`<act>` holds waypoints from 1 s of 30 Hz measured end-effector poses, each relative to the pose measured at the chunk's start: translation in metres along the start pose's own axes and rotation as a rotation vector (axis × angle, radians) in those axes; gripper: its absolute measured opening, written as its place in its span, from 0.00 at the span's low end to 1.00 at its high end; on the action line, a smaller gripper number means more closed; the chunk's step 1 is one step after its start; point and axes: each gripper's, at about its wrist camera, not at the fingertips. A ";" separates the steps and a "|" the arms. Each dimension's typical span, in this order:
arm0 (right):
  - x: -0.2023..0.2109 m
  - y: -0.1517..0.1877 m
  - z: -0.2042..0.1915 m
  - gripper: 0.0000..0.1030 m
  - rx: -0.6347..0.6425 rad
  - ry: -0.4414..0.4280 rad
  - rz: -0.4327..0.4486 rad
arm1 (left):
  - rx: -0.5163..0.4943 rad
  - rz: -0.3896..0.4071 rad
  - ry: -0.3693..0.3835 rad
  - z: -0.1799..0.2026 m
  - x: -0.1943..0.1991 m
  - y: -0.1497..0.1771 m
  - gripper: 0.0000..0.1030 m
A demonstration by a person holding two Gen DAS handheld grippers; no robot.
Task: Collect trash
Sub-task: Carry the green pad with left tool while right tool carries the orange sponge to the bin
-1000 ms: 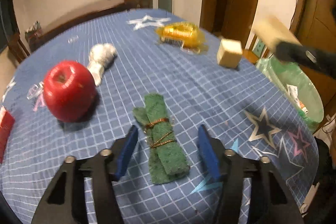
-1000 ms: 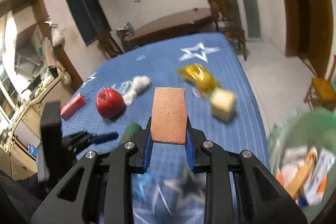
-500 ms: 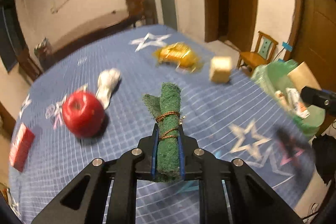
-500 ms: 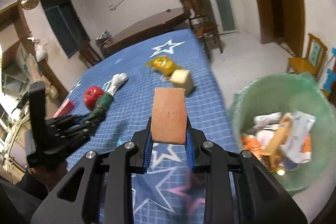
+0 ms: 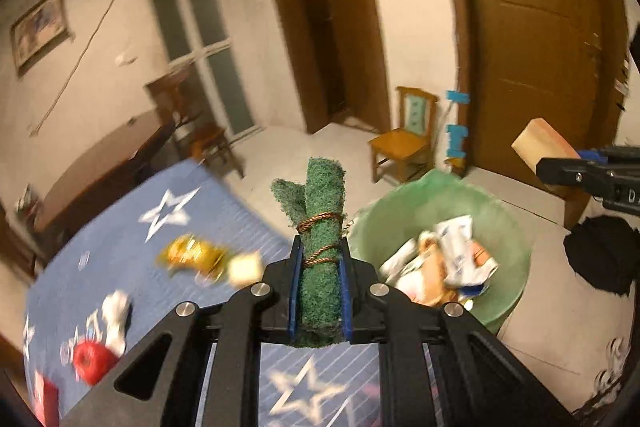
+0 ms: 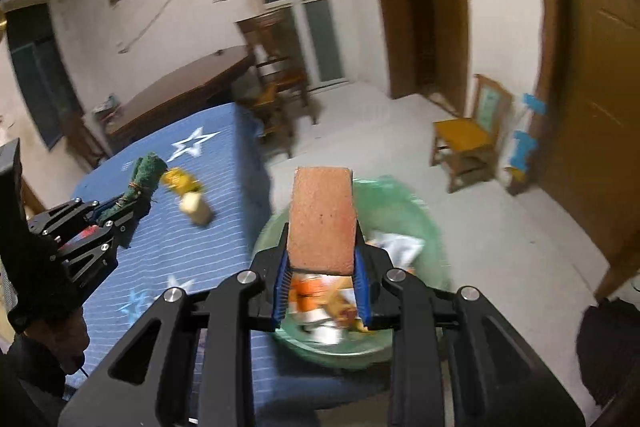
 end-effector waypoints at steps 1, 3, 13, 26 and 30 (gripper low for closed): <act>0.001 -0.002 0.009 0.24 -0.007 0.015 -0.004 | -0.013 0.005 0.011 0.008 -0.005 -0.006 0.16; 0.002 -0.006 0.022 0.24 -0.018 0.037 -0.009 | -0.034 0.007 0.042 0.024 -0.017 -0.019 0.16; -0.027 -0.005 0.045 0.24 -0.037 0.054 -0.088 | -0.100 -0.031 0.104 0.073 -0.067 -0.037 0.16; -0.052 0.004 0.041 0.24 -0.035 0.014 -0.149 | -0.111 -0.080 0.115 0.077 -0.094 -0.023 0.16; -0.062 0.005 0.039 0.24 -0.025 0.006 -0.169 | -0.100 -0.099 0.116 0.070 -0.101 -0.019 0.16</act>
Point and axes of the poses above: each gripper's, at about its wrist camera, not at the fingertips, and x roughly against the way its jaws point, z to its right, y to its underside, and after that the axes turned 7 degrees about z, right-handed
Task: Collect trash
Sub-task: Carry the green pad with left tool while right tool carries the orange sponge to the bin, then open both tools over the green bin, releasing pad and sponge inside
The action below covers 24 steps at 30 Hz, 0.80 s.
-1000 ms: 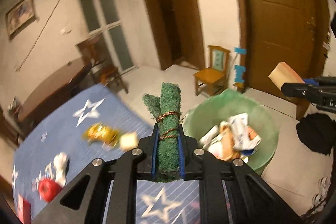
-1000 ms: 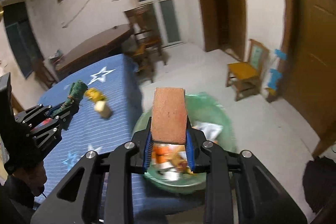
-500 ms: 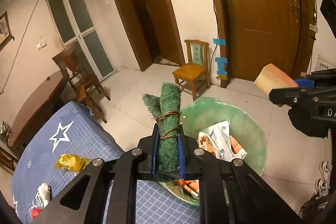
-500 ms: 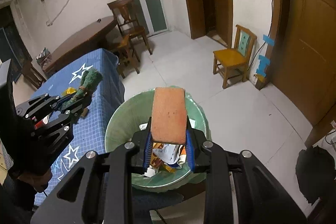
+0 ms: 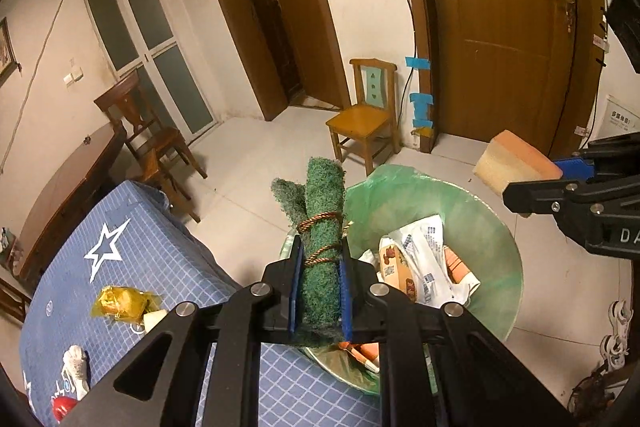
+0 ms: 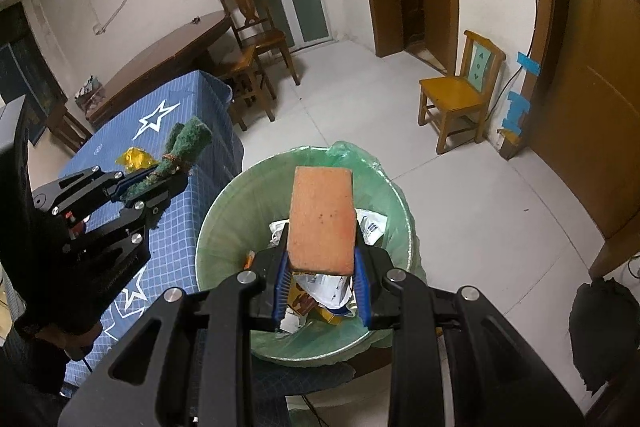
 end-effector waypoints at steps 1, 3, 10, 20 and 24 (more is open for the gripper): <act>-0.003 0.000 -0.001 0.24 0.004 -0.001 -0.004 | 0.009 -0.007 0.005 -0.003 -0.002 0.000 0.16; -0.006 -0.001 -0.003 0.24 0.006 -0.005 -0.010 | 0.028 -0.022 0.023 -0.009 -0.008 0.001 0.17; -0.026 -0.002 -0.008 0.37 0.031 -0.017 -0.032 | 0.034 -0.008 0.021 -0.016 -0.008 0.007 0.51; -0.024 -0.002 -0.016 0.37 0.045 -0.024 -0.016 | 0.131 -0.035 -0.009 -0.059 -0.001 0.027 0.51; -0.028 -0.003 -0.031 0.37 0.059 -0.050 -0.014 | 0.156 -0.052 -0.046 -0.085 0.012 0.046 0.52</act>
Point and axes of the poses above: each gripper's, at about its wrist camera, not at the fingertips, and x roughly against the way its jaws point, z to its right, y to its underside, and after that the axes turned 7 degrees about z, right-handed
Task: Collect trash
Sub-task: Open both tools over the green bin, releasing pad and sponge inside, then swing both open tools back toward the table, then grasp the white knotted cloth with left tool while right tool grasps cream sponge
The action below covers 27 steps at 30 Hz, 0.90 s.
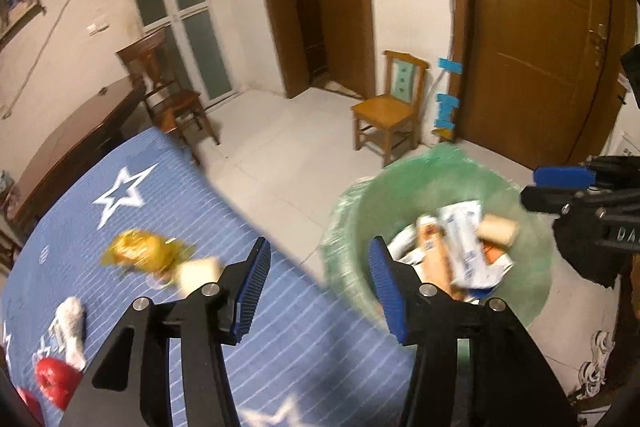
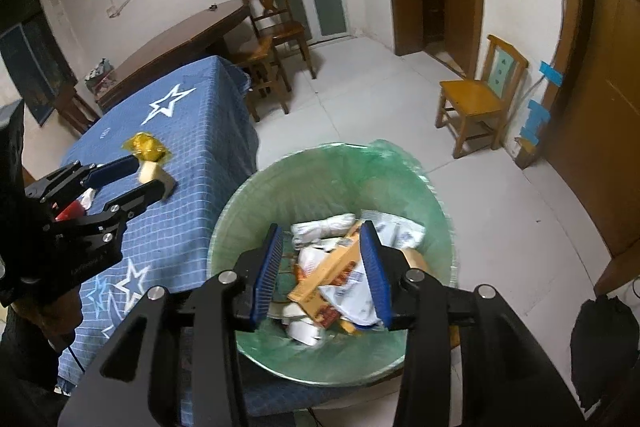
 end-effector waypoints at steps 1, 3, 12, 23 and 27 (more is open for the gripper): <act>-0.002 0.000 -0.007 0.37 0.011 -0.006 0.001 | 0.015 -0.012 -0.017 -0.013 0.003 0.005 0.53; -0.007 -0.001 -0.021 0.37 0.042 -0.019 0.008 | 0.057 -0.040 -0.048 -0.043 0.010 0.015 0.55; -0.049 -0.014 -0.118 0.66 0.164 -0.194 0.024 | 0.300 -0.171 -0.313 -0.240 0.031 0.042 0.70; -0.134 -0.019 -0.204 0.83 0.248 -0.142 -0.064 | 0.412 -0.394 -0.388 -0.331 -0.032 0.081 0.73; -0.155 -0.019 -0.208 0.80 0.197 -0.153 -0.104 | 0.402 -0.430 -0.360 -0.332 -0.045 0.090 0.72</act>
Point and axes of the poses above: each gripper's, at about its wrist camera, not at the fingertips, and x roughly against the way its jaws point, z to its right, y to its underside, and after that the axes turned 7 degrees about z, right-handed
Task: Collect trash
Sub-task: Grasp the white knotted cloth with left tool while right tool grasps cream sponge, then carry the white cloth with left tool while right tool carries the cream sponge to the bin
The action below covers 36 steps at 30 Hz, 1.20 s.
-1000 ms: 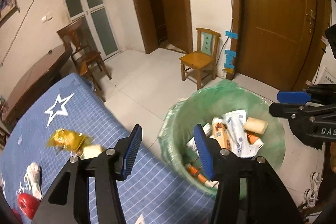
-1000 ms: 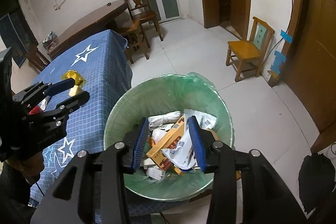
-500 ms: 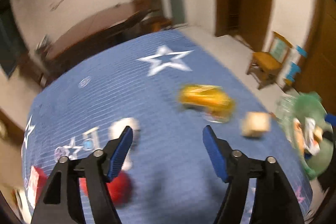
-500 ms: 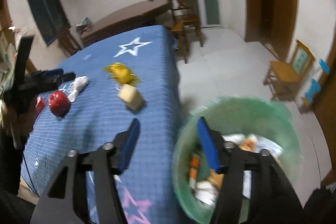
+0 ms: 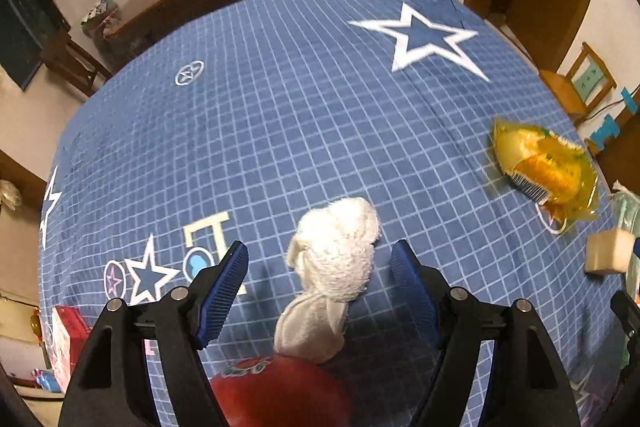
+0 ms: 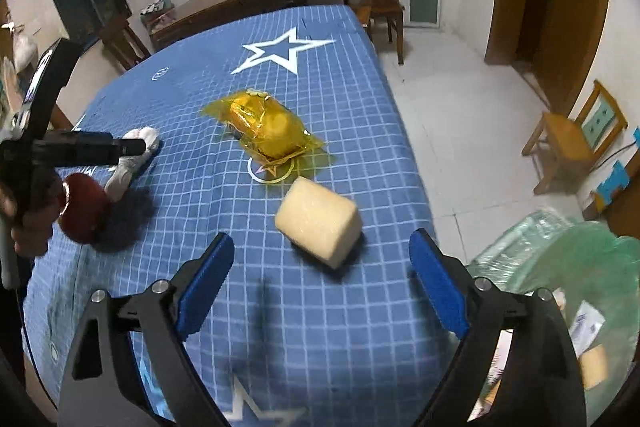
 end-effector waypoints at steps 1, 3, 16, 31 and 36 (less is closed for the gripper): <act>-0.004 -0.001 0.000 0.76 -0.008 -0.005 -0.005 | 0.000 -0.010 0.008 0.000 -0.003 0.001 0.66; -0.012 0.000 -0.001 0.54 -0.021 -0.018 -0.028 | -0.010 -0.038 0.014 0.001 -0.011 0.002 0.49; 0.024 -0.002 -0.013 0.35 -0.023 -0.092 0.085 | 0.012 0.163 0.066 0.007 0.065 0.001 0.31; 0.210 0.016 0.051 0.34 -0.030 0.069 0.272 | -0.255 0.412 0.398 0.171 0.243 0.021 0.31; 0.249 0.035 0.103 0.34 -0.108 0.207 0.276 | -0.371 0.406 0.501 0.264 0.264 0.033 0.31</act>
Point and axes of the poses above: each gripper's, at about its wrist camera, not at the fingertips, and x roughly against the way its jaws point, z to its right, y to its underside, and after that the axes turned 7 degrees about z, right-handed
